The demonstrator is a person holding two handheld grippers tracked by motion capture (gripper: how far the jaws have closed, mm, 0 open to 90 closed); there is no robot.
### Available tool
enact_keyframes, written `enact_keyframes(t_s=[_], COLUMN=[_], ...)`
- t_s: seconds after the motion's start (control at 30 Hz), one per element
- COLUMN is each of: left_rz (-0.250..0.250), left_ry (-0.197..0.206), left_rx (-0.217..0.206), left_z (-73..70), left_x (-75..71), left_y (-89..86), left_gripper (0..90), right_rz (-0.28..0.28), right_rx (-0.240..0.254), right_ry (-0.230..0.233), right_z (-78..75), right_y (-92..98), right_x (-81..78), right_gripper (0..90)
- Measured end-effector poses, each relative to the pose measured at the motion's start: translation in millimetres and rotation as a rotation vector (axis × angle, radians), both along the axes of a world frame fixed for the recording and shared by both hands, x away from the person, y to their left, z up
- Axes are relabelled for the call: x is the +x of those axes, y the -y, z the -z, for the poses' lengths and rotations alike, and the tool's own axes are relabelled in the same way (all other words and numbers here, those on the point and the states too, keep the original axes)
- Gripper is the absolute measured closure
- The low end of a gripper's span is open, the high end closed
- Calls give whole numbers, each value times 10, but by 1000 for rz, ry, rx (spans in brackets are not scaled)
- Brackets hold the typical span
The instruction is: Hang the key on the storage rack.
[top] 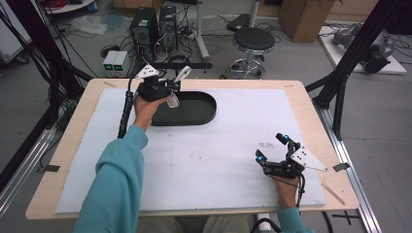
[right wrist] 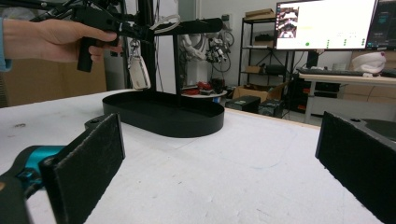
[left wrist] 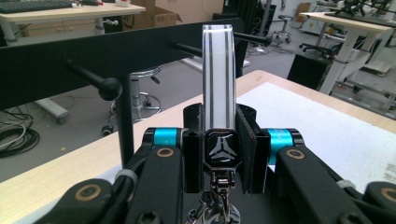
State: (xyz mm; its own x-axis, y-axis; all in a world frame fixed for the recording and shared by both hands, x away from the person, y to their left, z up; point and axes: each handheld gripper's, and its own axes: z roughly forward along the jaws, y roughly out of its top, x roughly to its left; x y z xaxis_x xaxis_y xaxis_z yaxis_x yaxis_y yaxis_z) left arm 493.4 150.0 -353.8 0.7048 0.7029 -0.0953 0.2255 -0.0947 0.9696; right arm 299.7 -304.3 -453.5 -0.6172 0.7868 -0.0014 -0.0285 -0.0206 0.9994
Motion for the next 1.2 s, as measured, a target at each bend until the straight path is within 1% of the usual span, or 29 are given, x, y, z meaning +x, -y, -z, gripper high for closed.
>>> enact_keyframes(t_s=[0.13,0.27,0.3,0.37,0.4,0.43,0.53,0.73,0.83,0.93,1.0,1.07,1.13,1.2], left_rz=[-19,-37,-45,-55,-60,-65,-77,-92,-109,-126,-141,-155,-166,-171], left_ry=[4,8,9,11,12,15,16,35,45,43,49,49,51,44], left_rx=[-7,-1,-6,-6,-4,7,10,64,119,137,168,188,201,201], left_z=[13,25,29,38,43,47,69,101,122,138,144,152,166,181], left_x=[15,27,30,38,39,40,53,56,49,46,39,35,37,41], left_y=[1,13,16,22,31,40,49,94,136,176,204,229,253,268], left_gripper=[741,741,741,741,740,741,740,740,740,740,740,739,739,738], right_rz=[1,4,1,1,1,1,0,0,-1,-2,-2,-3,-2,-2], right_rx=[2,-1,3,3,3,3,3,3,2,7,5,6,7,11], right_ry=[-6,-1,-12,-12,-12,-12,-12,-15,-14,-18,-15,-15,-20,-21], right_z=[2,4,5,5,6,6,6,9,10,10,10,10,11,10], right_y=[1,2,-2,-2,-2,-1,0,0,0,1,0,0,2,0], right_x=[2,11,4,4,3,4,4,6,8,5,6,6,4,2], right_gripper=[6,6,5,6,6,6,6,6,6,6,6,6,6,6])
